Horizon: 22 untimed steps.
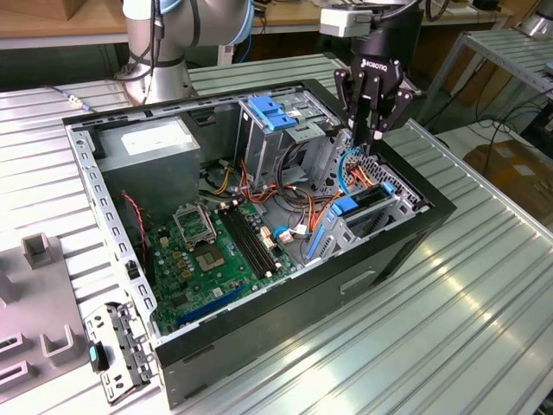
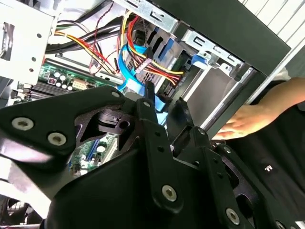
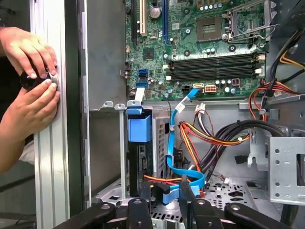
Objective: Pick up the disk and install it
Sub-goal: 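Insert the second disk wire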
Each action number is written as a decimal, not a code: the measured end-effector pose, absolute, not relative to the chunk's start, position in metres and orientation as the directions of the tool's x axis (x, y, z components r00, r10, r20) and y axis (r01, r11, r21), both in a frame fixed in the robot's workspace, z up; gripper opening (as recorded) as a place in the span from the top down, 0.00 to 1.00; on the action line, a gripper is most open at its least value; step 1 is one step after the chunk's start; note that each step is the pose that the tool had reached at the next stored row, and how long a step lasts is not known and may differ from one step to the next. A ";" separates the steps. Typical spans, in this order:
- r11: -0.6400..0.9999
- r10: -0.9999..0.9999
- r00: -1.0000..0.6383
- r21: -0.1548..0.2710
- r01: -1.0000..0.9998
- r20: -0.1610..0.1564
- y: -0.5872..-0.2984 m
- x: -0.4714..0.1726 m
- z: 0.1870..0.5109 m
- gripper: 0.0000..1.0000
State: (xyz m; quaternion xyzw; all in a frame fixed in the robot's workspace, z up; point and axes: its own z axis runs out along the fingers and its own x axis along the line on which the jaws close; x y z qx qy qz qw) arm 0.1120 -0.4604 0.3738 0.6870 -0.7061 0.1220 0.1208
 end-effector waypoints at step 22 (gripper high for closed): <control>0.026 -0.927 -0.027 -0.007 -1.000 0.374 -0.458 0.113 0.357 0.84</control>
